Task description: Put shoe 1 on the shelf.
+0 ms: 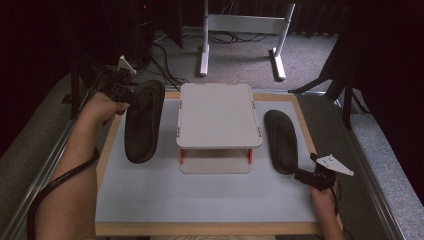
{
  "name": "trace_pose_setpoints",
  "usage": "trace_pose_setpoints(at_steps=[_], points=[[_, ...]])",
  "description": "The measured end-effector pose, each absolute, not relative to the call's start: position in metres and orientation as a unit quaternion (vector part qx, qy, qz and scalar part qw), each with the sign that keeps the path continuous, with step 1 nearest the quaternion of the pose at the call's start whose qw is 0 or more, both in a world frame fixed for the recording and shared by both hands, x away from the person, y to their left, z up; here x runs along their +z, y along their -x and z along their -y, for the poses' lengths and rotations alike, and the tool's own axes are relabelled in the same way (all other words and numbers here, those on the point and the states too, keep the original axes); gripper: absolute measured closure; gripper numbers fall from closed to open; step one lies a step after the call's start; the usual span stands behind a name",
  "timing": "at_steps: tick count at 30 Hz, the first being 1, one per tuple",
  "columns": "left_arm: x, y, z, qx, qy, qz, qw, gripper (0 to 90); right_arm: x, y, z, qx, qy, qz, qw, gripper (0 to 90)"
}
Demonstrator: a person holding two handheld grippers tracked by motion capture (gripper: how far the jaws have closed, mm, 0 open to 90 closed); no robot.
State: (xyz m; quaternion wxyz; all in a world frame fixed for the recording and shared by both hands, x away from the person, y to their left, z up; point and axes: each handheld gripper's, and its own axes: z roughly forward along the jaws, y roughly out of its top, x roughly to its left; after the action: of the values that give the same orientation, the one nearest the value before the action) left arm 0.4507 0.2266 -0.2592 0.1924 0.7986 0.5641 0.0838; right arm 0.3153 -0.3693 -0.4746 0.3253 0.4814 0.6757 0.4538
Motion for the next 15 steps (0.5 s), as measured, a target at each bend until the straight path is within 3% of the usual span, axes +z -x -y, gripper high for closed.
trace_pose_setpoints(at_steps=[9,15], points=[[-0.23,-0.449,-0.208,0.096,-0.803,-0.554,0.198,73.8,-0.475,-0.316,0.369,0.452,-0.48,-0.678,0.325,11.8],[-0.213,-0.453,-0.173,0.097,-0.815,-0.535,0.202,73.8,-0.475,-0.316,0.369,0.452,-0.481,-0.678,0.324,11.8]])
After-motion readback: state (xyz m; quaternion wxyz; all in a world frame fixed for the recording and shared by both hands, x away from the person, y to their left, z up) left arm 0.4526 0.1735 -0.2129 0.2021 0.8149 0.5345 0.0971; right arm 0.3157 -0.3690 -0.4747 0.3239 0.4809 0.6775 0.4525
